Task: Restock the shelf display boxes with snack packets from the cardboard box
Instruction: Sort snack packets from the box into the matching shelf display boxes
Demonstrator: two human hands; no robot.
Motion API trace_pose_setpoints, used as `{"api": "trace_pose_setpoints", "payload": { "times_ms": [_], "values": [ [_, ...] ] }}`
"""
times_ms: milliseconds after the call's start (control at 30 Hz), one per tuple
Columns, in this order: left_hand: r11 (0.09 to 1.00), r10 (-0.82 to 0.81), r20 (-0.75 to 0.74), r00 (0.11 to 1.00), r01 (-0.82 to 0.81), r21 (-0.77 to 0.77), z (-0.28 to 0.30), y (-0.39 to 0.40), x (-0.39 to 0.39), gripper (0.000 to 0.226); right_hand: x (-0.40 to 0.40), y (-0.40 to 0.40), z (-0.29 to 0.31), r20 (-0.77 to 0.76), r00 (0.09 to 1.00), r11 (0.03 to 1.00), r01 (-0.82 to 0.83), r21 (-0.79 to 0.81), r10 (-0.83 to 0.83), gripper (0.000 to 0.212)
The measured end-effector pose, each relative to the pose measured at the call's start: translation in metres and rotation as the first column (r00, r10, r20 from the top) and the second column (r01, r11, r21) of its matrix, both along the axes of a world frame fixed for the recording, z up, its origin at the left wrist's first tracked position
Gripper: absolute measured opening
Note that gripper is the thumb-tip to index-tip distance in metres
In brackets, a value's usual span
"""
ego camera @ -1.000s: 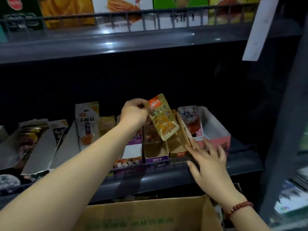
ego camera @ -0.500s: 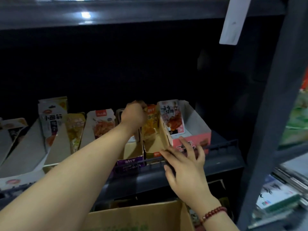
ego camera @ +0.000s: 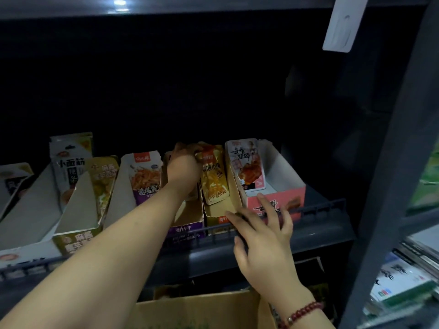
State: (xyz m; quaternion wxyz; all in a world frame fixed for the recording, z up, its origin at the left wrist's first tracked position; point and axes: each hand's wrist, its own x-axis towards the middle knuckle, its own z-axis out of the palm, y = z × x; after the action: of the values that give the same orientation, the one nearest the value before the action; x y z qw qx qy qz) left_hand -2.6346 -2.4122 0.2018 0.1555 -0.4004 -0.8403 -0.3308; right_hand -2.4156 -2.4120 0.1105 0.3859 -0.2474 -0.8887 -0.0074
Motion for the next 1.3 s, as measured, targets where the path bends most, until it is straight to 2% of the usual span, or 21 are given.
{"api": "trace_pose_setpoints", "payload": {
  "times_ms": [100,267,433,567,700,767,833,933,1033,1167,1300],
  "values": [
    [1.000,-0.016,0.013,1.000,0.016,0.005,-0.003,-0.004,0.006,0.040,0.000,0.000,0.000,-0.001,1.000,1.000,-0.001,0.005,0.001,0.045],
    [0.976,-0.076,-0.043,0.996,0.083,0.199,-0.014,-0.032,0.033,0.031,0.003,-0.005,0.006,0.027,0.999,1.000,-0.020,-0.001,0.020,0.043],
    [0.944,-0.208,0.076,0.975,0.180,0.275,-0.029,-0.087,0.086,0.023,0.019,-0.029,0.017,0.022,0.993,0.992,-0.118,-0.053,0.120,0.045],
    [0.949,-0.245,0.152,0.957,0.205,0.241,-0.045,-0.138,0.129,0.019,0.050,-0.057,0.023,0.052,0.974,0.946,-0.199,-0.257,0.219,0.043],
    [0.951,-0.275,0.296,0.915,0.215,0.220,-0.075,-0.186,0.165,0.024,0.094,-0.084,0.005,0.141,0.957,0.890,-0.172,-0.423,0.252,0.044],
    [0.968,-0.245,0.384,0.890,0.206,0.139,-0.099,-0.208,0.178,0.025,0.111,-0.096,-0.006,0.262,0.932,0.882,-0.109,-0.459,0.252,0.049],
    [0.981,-0.179,0.470,0.864,0.196,0.014,-0.124,-0.225,0.186,0.024,0.124,-0.105,-0.013,0.318,0.907,0.841,-0.068,-0.536,0.275,0.053],
    [0.955,-0.060,0.585,0.809,0.217,-0.201,-0.155,-0.240,0.190,0.022,0.136,-0.116,-0.016,0.265,0.904,0.733,-0.073,-0.676,0.334,0.057],
    [0.890,0.055,0.676,0.735,0.271,-0.367,-0.172,-0.243,0.185,0.036,0.142,-0.123,-0.017,0.224,0.918,0.674,-0.062,-0.736,0.329,0.063],
    [0.874,0.155,0.814,0.559,0.307,-0.377,-0.193,-0.241,0.180,0.051,0.147,-0.128,-0.019,0.186,0.929,0.673,-0.085,-0.735,0.319,0.065],
    [0.923,0.215,0.887,0.409,0.211,-0.321,-0.213,-0.231,0.178,0.062,0.145,-0.130,-0.017,0.200,0.932,0.683,-0.065,-0.727,0.302,0.068]
  ]
}}
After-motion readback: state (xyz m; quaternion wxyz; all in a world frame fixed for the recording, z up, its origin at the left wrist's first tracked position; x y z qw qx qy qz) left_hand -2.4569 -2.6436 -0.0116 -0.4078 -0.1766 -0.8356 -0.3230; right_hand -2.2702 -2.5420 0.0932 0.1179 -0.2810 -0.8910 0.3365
